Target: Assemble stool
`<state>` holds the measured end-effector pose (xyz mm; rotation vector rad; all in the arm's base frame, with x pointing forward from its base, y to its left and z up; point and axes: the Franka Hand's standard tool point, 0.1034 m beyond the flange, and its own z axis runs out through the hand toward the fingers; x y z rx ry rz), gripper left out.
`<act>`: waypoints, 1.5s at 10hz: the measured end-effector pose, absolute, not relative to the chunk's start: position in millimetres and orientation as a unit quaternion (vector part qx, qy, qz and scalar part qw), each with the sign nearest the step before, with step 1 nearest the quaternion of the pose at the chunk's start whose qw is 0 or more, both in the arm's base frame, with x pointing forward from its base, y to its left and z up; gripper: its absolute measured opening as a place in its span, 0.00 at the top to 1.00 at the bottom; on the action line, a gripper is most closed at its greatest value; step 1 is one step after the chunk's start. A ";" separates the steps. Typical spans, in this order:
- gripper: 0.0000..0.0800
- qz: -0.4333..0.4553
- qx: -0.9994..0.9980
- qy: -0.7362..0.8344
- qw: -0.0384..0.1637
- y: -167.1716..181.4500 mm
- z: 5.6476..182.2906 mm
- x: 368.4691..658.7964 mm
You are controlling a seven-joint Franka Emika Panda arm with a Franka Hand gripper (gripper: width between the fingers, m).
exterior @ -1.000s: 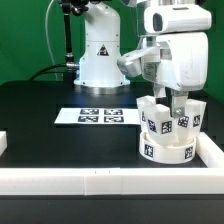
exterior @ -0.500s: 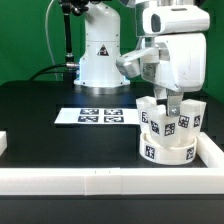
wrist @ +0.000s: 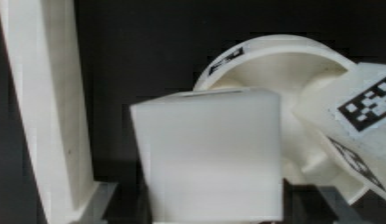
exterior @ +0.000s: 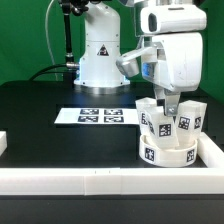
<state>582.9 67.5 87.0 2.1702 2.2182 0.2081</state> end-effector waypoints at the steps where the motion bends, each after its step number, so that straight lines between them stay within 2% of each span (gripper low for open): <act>1: 0.57 0.068 0.724 0.686 0.013 68.6 87.1 582.8; 5: 0.57 0.071 0.849 0.524 -0.006 74.8 87.0 582.1; 12: 0.57 0.076 0.946 0.315 -0.027 75.9 87.2 583.2; 15: 0.57 0.071 0.985 0.150 -0.051 82.4 88.0 581.8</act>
Offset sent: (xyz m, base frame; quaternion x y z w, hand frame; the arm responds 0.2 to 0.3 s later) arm -0.0058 0.0130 -0.0067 0.0440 0.0018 0.2896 0.9561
